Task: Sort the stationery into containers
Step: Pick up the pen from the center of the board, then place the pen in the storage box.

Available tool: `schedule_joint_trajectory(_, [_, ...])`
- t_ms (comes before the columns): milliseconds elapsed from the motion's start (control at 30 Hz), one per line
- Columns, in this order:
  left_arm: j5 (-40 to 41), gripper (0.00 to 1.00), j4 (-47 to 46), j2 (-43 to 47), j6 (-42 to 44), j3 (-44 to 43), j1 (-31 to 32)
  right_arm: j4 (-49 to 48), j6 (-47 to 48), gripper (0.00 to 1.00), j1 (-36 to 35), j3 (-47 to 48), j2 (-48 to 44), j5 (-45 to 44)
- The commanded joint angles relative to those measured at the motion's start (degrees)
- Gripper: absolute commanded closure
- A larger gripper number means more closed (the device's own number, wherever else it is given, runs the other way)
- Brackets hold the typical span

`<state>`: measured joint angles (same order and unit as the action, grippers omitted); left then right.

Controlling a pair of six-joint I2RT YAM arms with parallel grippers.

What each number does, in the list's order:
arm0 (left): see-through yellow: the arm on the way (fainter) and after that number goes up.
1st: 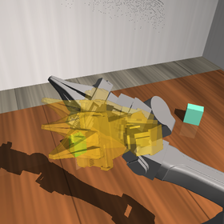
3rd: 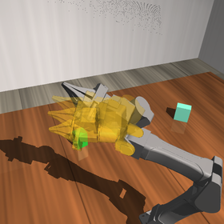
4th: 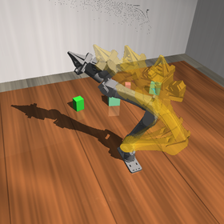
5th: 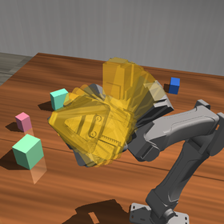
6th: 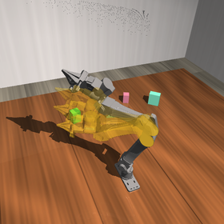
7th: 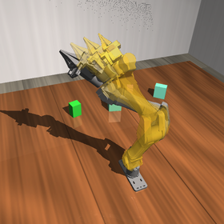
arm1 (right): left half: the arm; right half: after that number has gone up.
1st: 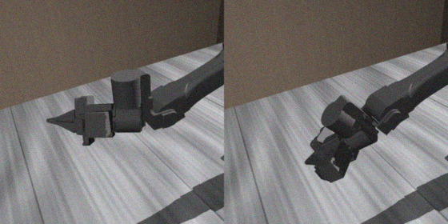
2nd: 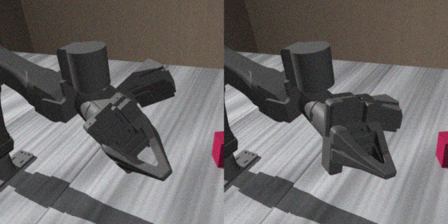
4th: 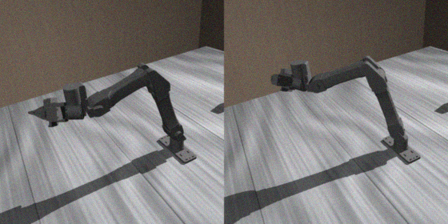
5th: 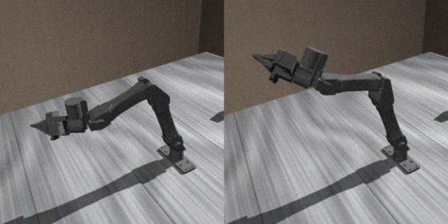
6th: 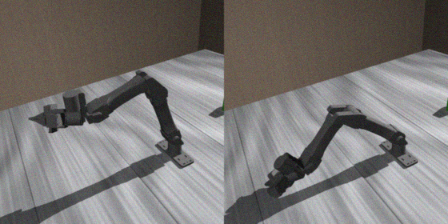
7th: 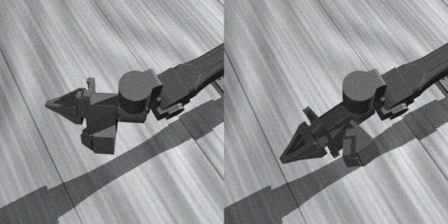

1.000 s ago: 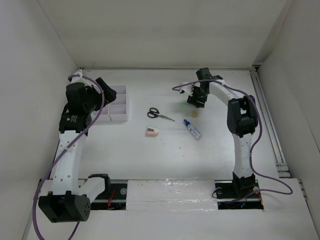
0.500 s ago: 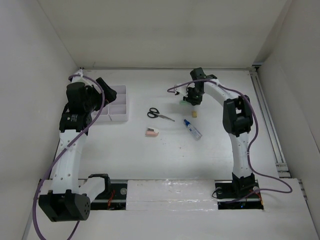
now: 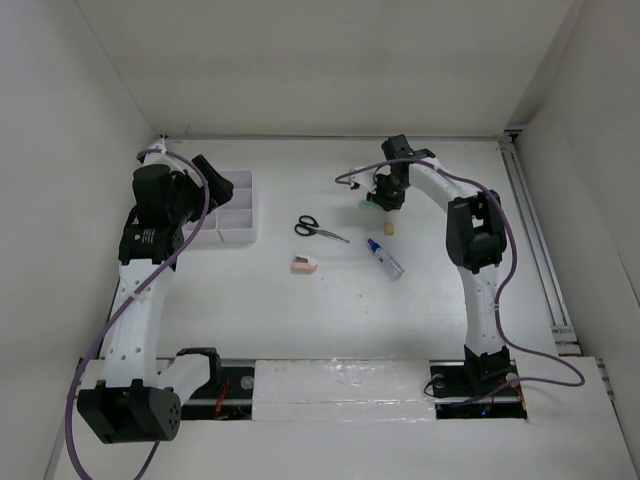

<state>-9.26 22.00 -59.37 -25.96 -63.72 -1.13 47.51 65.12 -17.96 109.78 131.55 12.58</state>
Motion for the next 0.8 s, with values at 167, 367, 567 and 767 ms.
schedule_joint_trajectory(167, [-1.3,0.00,-2.1,-0.2,0.6,-0.3,-0.1,-1.1,-7.1,1.00,1.8,4.3,-2.0,14.2])
schedule_joint_trajectory(367, [-2.3,0.00,-2.7,-0.2,0.6,-0.3,-0.1,-12.3,-20.7,1.00,1.8,-0.7,-9.6,8.4])
schedule_joint_trajectory(567, [-14.0,0.00,-8.8,1.7,1.7,1.8,-0.1,-14.5,-39.6,1.00,-3.7,0.3,-17.0,4.5])
schedule_joint_trajectory(767, [-24.7,0.00,-14.6,0.5,-0.7,2.9,-0.1,-28.7,-55.8,1.00,-19.0,-10.3,-26.4,-12.4])
